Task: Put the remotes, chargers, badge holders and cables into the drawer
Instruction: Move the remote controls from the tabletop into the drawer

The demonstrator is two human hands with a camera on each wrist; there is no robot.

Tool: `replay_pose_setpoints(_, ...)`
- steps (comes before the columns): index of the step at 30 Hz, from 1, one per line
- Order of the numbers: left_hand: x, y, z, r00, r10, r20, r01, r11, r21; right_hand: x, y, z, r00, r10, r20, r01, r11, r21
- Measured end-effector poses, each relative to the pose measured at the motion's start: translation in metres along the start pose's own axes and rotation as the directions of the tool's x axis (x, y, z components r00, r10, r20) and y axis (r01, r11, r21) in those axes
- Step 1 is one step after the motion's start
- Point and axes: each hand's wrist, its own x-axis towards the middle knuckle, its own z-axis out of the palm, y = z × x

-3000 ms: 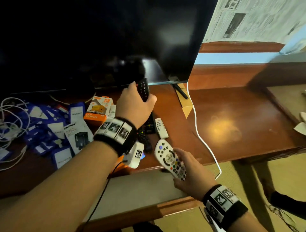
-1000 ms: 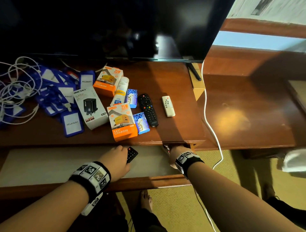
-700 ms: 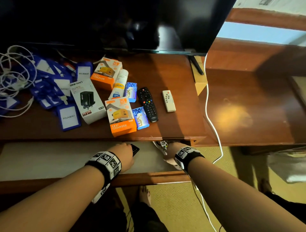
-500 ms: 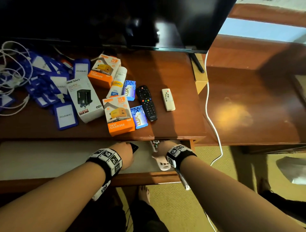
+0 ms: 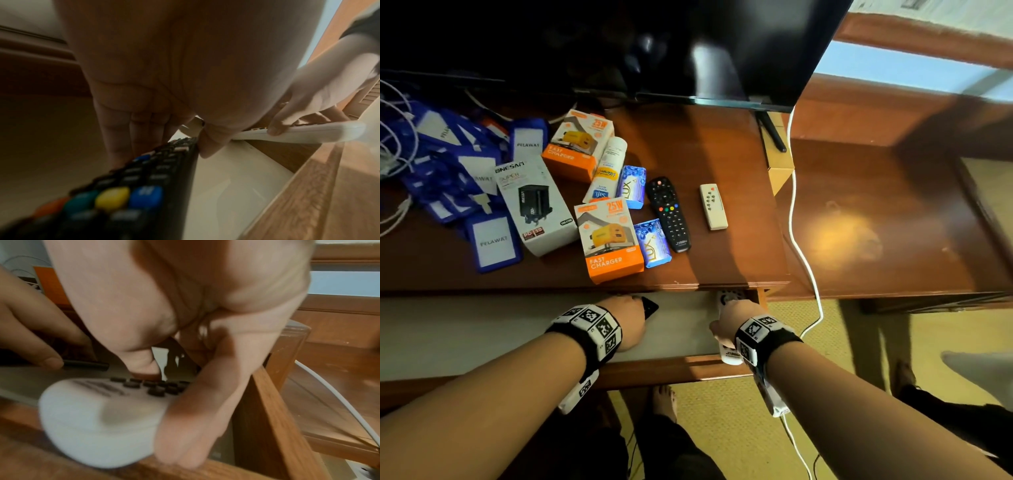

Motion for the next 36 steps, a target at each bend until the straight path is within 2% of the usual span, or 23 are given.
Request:
replay_pose_setpoints(4,-0.002,0.001,-0.003,1.0,0.007,-0.002,-0.006,1.0,0.012,0.008,-0.005,-0.004,1.0,-0.004,0.006,0.004,0.999,0.044)
replay_pose_setpoints(12,0.003,0.001,0.001,0.995,0.095,-0.015,-0.095,0.995,0.04,0.025,-0.005,-0.003,0.997,-0.058,0.049,0.06,0.998,-0.033)
replay_pose_setpoints(18,0.017,0.014,0.01,0.999,0.025,-0.027,-0.023,0.997,0.071,0.039,0.001,0.003,0.994,-0.1,0.048,0.106,0.982,-0.154)
replay_pose_setpoints(23,0.036,0.021,0.019,0.995,0.005,-0.102,-0.006,1.0,-0.012,0.049,0.0,0.007,0.988,-0.144,0.049,0.151,0.958,-0.242)
replay_pose_setpoints(26,0.05,0.025,0.026,0.991,0.034,-0.132,-0.036,0.999,-0.015,0.052,0.0,0.006,0.986,-0.16,0.034,0.164,0.957,-0.239)
replay_pose_setpoints(31,0.077,0.031,0.037,0.994,0.104,-0.027,-0.103,0.994,0.033,0.039,0.002,-0.001,0.982,-0.185,0.039,0.189,0.965,-0.183)
replay_pose_setpoints(36,0.09,0.041,0.038,0.991,0.133,0.006,-0.133,0.982,0.137,0.001,-0.002,-0.014,0.983,-0.18,0.042,0.181,0.983,-0.012)
